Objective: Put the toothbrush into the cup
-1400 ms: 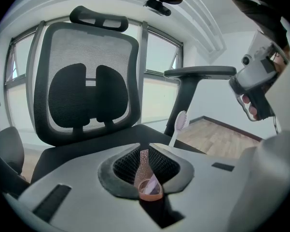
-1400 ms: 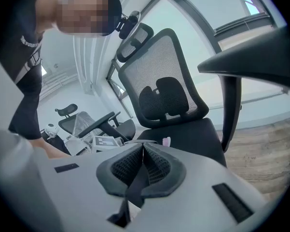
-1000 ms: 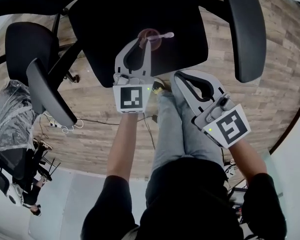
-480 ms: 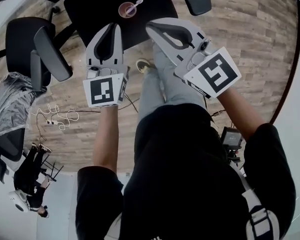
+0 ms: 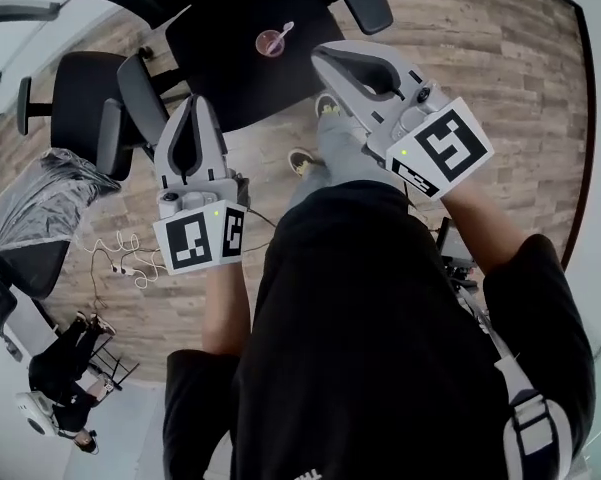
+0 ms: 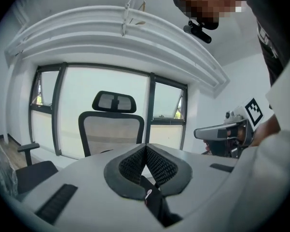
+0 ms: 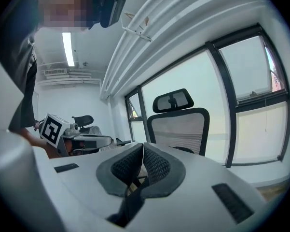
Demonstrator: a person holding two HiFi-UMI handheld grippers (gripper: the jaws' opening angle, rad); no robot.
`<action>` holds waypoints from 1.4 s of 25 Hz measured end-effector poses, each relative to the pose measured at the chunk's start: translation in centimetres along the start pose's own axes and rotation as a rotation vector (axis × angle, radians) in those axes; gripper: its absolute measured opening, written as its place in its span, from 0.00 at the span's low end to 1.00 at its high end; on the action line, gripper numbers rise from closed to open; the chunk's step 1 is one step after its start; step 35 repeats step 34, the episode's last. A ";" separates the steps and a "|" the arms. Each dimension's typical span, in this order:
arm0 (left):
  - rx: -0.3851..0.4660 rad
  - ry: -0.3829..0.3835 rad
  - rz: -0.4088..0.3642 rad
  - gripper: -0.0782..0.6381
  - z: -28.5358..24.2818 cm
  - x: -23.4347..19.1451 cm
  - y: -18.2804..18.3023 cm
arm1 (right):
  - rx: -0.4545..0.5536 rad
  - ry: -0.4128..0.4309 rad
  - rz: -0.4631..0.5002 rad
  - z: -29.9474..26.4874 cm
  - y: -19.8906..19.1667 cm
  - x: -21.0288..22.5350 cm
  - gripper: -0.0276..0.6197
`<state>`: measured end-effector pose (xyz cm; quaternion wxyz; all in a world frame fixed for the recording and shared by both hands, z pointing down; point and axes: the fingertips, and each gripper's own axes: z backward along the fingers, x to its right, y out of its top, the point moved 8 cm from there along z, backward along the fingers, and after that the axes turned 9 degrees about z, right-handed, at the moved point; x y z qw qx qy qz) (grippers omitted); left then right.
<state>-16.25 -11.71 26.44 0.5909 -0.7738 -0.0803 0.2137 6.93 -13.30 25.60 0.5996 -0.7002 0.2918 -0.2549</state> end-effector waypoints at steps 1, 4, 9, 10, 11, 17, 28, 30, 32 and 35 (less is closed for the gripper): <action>0.002 0.005 0.011 0.14 1.2 0.2 0.5 | 0.008 -0.006 -0.005 0.5 0.6 -0.5 0.07; -0.001 -0.004 0.026 0.14 3.9 1.1 1.3 | 0.030 -0.038 -0.008 2.0 2.1 -1.8 0.07; 0.008 -0.013 0.021 0.14 6.8 1.5 1.3 | 0.036 -0.064 0.055 3.2 3.7 -4.2 0.07; 0.013 -0.015 0.020 0.14 7.2 1.5 1.2 | 0.039 -0.067 0.063 3.3 3.8 -4.7 0.07; 0.018 -0.016 0.021 0.14 7.6 1.4 1.2 | 0.042 -0.069 0.069 3.5 3.9 -5.2 0.07; 0.034 0.000 0.032 0.14 9.8 0.8 1.3 | 0.052 -0.070 0.081 4.0 4.4 -6.9 0.07; 0.048 -0.013 0.028 0.14 10.5 0.5 2.0 | 0.058 -0.077 0.102 3.5 5.2 -7.9 0.07; 0.052 -0.012 0.028 0.14 10.5 0.4 2.3 | 0.059 -0.075 0.101 3.3 5.2 -8.1 0.07; 0.055 -0.011 0.028 0.14 10.7 0.4 2.4 | 0.060 -0.073 0.100 3.1 5.1 -8.2 0.07; 0.057 -0.011 0.029 0.14 10.9 0.5 2.4 | 0.059 -0.071 0.100 3.1 5.0 -8.2 0.07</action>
